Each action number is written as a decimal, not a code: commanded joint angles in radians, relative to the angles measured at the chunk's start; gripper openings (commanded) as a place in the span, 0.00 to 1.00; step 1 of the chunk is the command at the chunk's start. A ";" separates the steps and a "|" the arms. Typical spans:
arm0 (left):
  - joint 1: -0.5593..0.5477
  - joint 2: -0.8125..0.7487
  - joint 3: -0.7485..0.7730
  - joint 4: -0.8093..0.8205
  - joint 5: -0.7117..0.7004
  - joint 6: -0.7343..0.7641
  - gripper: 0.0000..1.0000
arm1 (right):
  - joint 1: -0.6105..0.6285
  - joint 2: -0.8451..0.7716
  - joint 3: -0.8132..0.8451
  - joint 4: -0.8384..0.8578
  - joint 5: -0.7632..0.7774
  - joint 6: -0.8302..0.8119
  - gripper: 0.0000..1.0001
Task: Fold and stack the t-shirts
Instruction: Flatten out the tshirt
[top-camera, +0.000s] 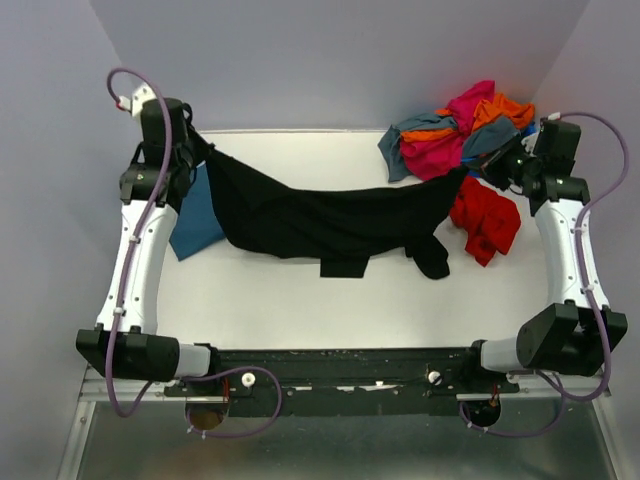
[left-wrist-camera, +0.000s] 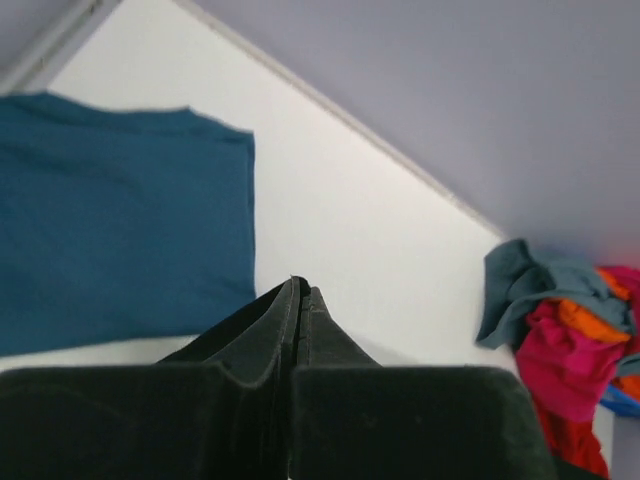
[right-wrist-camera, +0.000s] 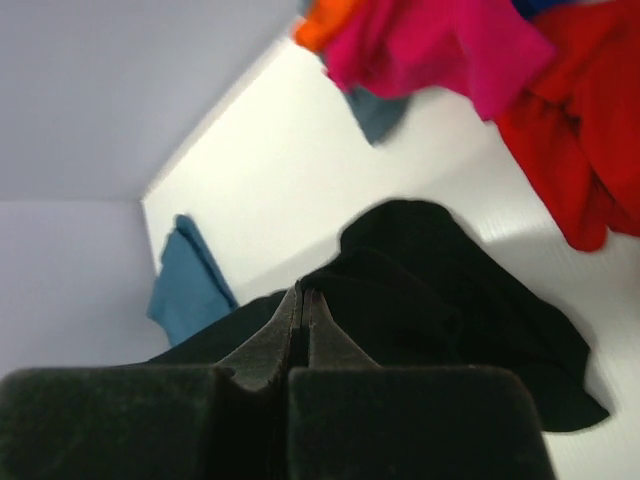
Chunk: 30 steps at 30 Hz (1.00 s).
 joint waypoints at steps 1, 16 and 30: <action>0.054 0.085 0.302 -0.159 0.056 0.046 0.00 | 0.003 0.056 0.235 -0.130 -0.099 -0.024 0.01; 0.171 -0.094 0.725 -0.158 -0.001 0.078 0.00 | -0.009 -0.231 0.549 -0.149 -0.161 -0.027 0.01; 0.171 -0.169 0.759 0.046 -0.121 0.121 0.00 | -0.009 -0.264 0.807 -0.224 0.034 -0.038 0.01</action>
